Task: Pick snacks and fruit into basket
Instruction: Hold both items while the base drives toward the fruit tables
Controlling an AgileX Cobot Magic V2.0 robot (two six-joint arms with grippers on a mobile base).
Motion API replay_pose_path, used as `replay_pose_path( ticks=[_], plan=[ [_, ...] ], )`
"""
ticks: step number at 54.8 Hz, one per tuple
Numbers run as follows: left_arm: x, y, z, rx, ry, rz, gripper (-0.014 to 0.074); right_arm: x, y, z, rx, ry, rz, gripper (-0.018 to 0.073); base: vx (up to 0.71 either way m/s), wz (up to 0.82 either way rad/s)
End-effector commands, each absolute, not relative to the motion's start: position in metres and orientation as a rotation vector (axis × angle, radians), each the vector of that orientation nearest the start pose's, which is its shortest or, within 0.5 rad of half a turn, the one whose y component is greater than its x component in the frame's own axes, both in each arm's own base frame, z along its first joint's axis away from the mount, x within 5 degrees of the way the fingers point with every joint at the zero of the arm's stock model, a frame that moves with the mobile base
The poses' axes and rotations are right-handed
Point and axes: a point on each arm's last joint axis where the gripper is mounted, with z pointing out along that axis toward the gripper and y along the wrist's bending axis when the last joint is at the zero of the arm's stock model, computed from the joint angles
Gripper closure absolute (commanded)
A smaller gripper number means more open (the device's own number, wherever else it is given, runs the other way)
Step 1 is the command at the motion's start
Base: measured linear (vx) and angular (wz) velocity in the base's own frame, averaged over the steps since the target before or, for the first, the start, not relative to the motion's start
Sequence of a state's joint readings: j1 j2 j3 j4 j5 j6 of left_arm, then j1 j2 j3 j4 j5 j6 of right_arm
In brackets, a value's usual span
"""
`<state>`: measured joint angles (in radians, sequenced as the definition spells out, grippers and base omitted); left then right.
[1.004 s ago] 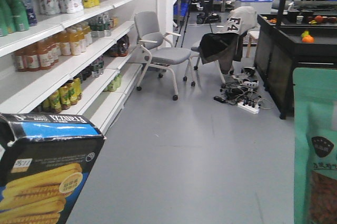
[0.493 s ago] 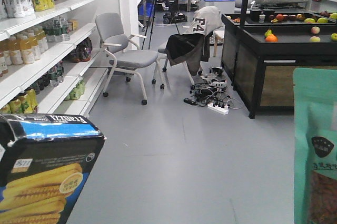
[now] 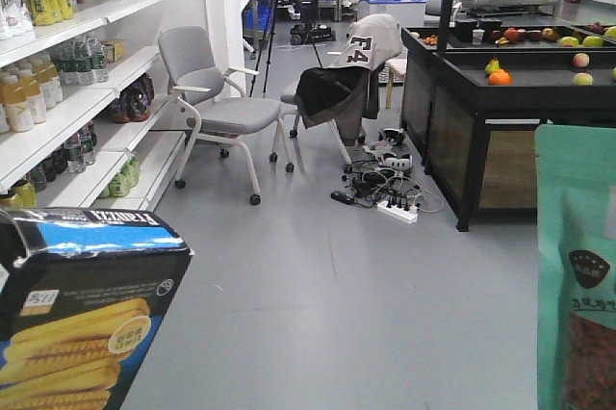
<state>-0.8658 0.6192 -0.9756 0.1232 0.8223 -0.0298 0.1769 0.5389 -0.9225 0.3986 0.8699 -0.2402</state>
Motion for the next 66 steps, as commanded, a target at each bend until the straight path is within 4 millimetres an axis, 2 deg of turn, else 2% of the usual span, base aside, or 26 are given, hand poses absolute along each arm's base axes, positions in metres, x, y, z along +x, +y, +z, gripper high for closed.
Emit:
replay_pose_path(
  ticks=[1,39,66],
  plan=[
    [0.0669,-0.0658,0.4317,0.769,1.671,-0.482,0.0607,0.0668,0.0388,0.421,-0.318,1.79,0.432,0.0566,0.36,0.03],
    [0.0669,-0.0658,0.4317,0.769,1.671,-0.482,0.0607,0.0668,0.0388,0.421,-0.318,1.79,0.432,0.0566,0.35,-0.01],
    [0.0669,-0.0658,0.4317,0.769,1.671,-0.482,0.0607,0.0668,0.0388,0.421,-0.318,1.79,0.432,0.0566,0.28,-0.46]
  ],
)
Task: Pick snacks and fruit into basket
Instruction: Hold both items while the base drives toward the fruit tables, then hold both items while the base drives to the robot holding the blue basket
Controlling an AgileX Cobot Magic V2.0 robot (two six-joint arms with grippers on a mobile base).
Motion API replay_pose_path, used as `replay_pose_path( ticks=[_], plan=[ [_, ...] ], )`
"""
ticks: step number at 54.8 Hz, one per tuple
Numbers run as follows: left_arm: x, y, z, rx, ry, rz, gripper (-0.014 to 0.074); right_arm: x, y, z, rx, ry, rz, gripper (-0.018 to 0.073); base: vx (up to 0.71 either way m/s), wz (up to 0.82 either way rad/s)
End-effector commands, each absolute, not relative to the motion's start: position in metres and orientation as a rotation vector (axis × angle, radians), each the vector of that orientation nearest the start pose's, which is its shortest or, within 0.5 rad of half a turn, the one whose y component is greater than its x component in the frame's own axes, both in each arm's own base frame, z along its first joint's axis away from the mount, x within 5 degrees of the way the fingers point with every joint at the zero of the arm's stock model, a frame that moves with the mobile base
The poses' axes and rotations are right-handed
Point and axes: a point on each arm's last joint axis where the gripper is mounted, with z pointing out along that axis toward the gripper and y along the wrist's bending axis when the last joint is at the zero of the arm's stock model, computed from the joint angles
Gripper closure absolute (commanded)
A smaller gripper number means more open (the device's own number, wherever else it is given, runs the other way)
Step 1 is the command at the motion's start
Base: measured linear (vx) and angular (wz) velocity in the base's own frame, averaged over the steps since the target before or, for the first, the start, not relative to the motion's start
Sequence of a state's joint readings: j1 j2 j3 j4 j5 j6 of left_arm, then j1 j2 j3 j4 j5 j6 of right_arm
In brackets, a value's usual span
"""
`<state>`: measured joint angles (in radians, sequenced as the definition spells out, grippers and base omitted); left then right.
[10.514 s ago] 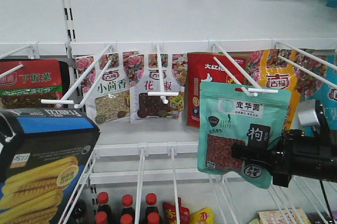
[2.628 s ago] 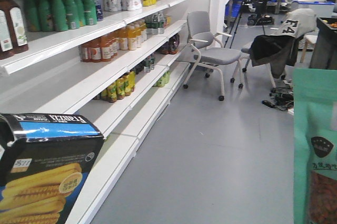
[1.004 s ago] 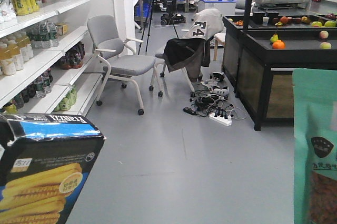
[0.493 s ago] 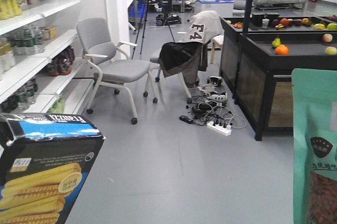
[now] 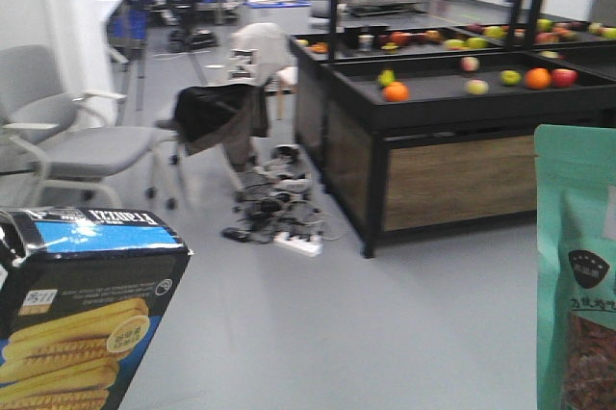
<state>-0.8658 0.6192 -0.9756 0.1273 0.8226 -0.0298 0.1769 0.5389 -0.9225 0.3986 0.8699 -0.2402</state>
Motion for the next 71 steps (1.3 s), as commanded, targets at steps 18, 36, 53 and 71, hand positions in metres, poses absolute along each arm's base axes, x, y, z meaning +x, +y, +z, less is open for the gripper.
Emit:
replay_pose_path(
  ticks=[18,36,53,71],
  plan=[
    [0.0669,-0.0658,0.4317,0.769,1.671,-0.482,0.0607,0.0668,0.0388,0.421,-0.318,1.79,0.432,0.0566,0.21,-0.71],
    [0.0669,-0.0658,0.4317,0.769,1.671,-0.482,0.0607,0.0668,0.0388,0.421,-0.318,1.79,0.432,0.0566,0.19,-0.73],
    [0.0669,-0.0658,0.4317,0.769,1.671,-0.482,0.0607,0.0668,0.0388,0.421,-0.318,1.79,0.432,0.0566,0.18,-0.71],
    [0.0669,-0.0658,0.4317,0.769,1.671,-0.482,0.0607,0.0668,0.0388,0.421,-0.318,1.79,0.432,0.0566,0.18,-0.69]
  ],
)
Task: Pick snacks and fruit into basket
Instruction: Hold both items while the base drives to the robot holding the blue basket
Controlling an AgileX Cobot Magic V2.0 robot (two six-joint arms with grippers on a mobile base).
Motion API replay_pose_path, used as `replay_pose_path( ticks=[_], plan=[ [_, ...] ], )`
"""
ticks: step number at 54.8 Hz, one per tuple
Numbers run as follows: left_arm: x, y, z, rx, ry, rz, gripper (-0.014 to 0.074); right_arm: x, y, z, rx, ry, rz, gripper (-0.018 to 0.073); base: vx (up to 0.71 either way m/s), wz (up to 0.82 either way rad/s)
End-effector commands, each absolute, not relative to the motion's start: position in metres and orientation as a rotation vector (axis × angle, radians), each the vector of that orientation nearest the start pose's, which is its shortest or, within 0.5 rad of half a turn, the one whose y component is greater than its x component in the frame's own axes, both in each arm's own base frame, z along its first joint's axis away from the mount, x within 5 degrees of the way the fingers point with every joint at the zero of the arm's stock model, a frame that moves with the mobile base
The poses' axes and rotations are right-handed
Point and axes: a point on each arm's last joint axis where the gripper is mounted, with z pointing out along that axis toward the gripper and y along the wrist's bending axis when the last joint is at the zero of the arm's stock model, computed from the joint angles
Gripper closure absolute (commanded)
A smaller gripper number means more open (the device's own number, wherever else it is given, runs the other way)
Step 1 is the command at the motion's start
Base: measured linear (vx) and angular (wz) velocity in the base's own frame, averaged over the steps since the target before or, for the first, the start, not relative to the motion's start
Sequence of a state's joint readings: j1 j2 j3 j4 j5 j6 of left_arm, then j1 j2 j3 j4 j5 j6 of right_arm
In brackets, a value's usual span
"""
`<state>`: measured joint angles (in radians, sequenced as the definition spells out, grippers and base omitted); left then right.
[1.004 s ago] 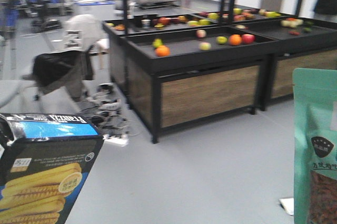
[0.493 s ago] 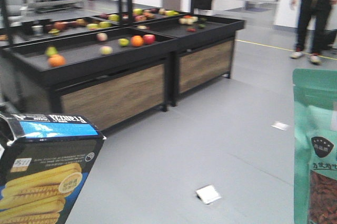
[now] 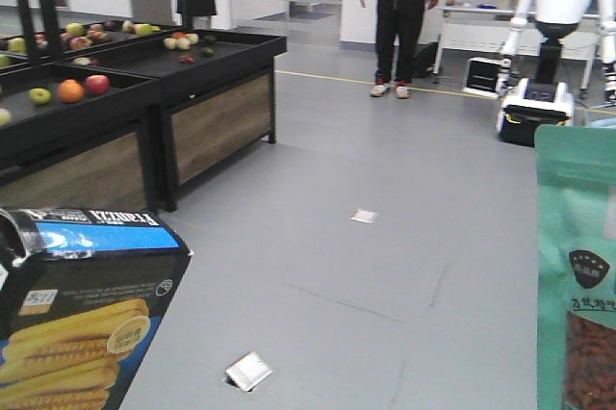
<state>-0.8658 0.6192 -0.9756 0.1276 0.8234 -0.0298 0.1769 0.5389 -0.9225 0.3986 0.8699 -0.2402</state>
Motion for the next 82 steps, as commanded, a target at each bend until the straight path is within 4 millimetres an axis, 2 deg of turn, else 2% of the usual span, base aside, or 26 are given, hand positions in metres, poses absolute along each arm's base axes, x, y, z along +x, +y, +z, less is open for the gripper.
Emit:
replay_pose_path(
  ticks=[1,46,82],
  plan=[
    [0.0669,-0.0658,0.4317,0.769,1.671,-0.482,0.0607,0.0668,0.0388,0.421,-0.318,1.79,0.432,0.0566,0.17,-0.68],
    [0.0669,-0.0658,0.4317,0.769,1.671,-0.482,0.0607,0.0668,0.0388,0.421,-0.318,1.79,0.432,0.0566,0.18,-0.61],
    [0.0669,-0.0658,0.4317,0.769,1.671,-0.482,0.0607,0.0668,0.0388,0.421,-0.319,1.791,0.432,0.0566,0.26,-0.14]
  ],
)
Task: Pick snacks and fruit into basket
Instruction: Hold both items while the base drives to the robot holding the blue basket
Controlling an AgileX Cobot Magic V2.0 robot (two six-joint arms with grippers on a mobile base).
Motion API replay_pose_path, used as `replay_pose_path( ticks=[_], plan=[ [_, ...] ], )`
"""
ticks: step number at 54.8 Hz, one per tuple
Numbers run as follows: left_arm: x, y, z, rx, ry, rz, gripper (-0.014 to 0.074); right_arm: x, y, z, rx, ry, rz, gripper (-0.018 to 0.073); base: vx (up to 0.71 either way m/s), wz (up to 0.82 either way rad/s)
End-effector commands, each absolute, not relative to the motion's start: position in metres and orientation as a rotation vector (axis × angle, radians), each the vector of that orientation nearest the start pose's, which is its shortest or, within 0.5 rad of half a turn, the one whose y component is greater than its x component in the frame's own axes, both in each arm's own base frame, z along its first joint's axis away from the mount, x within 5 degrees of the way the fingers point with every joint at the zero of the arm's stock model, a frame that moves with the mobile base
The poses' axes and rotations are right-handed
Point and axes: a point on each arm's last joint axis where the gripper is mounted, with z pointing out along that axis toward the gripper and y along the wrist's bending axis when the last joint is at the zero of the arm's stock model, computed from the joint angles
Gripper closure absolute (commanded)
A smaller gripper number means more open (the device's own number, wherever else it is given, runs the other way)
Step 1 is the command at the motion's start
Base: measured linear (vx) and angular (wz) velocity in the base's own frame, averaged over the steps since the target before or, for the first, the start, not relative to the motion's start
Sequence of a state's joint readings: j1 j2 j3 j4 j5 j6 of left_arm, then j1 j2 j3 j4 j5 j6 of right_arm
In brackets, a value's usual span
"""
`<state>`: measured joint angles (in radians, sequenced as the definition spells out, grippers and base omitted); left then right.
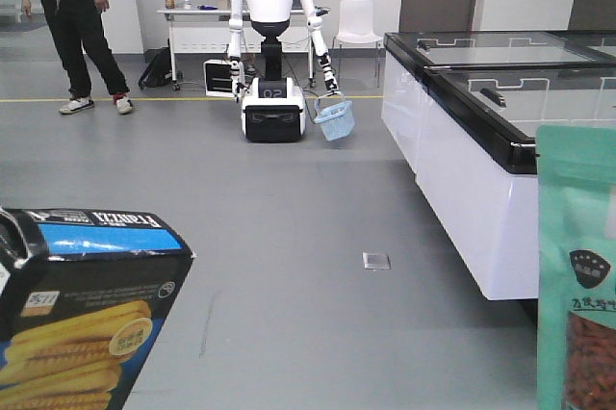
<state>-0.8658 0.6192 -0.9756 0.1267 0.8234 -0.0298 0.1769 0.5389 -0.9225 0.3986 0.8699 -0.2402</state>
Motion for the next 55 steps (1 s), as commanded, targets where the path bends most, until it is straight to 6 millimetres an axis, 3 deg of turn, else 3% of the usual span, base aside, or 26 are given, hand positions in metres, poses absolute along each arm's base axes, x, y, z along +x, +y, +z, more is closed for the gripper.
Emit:
replay_pose_path(
  ticks=[1,55],
  plan=[
    [0.0669,-0.0658,0.4317,0.769,1.671,-0.482,0.0607,0.0668,0.0388,0.421,-0.319,1.791,0.432,0.0566,0.33,0.13],
    [0.0669,-0.0658,0.4317,0.769,1.671,-0.482,0.0607,0.0668,0.0388,0.421,-0.318,1.79,0.432,0.0566,0.39,0.1]
  ],
)
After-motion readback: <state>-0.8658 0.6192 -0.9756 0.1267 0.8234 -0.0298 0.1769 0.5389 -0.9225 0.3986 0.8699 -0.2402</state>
